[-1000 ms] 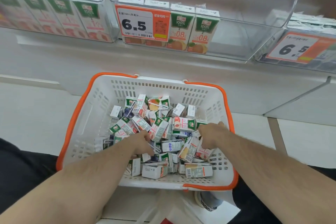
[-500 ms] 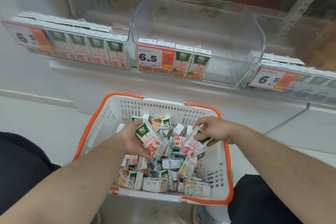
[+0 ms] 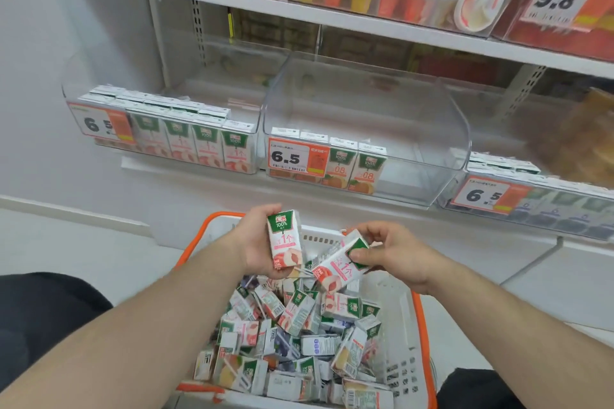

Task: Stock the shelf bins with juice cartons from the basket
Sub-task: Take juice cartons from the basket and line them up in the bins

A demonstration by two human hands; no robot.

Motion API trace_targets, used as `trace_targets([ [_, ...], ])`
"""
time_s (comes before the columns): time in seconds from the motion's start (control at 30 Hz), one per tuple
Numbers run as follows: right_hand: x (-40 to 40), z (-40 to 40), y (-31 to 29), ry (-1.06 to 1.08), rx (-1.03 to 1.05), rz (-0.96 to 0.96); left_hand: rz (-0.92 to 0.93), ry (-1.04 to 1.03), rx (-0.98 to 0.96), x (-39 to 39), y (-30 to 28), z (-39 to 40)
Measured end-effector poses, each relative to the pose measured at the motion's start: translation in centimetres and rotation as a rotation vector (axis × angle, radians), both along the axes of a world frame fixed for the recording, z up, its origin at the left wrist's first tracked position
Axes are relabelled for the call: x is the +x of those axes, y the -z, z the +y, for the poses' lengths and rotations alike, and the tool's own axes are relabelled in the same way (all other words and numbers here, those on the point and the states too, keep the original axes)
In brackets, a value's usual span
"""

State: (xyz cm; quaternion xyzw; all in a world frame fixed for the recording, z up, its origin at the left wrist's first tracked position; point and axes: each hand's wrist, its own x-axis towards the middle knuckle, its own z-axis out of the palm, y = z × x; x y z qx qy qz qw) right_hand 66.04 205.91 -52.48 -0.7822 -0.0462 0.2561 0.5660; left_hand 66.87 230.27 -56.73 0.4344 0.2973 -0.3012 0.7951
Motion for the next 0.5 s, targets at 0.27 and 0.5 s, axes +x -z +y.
trace_targets([
  [0.27,0.0,3.1,-4.0,0.114,0.014,-0.292,-0.255,0.053,0.066,0.5,-5.9,1.7],
  [0.5,0.1,6.4,-6.0,0.178,-0.205,-0.761,-0.54,0.174,0.626,0.9,-8.4,3.7],
])
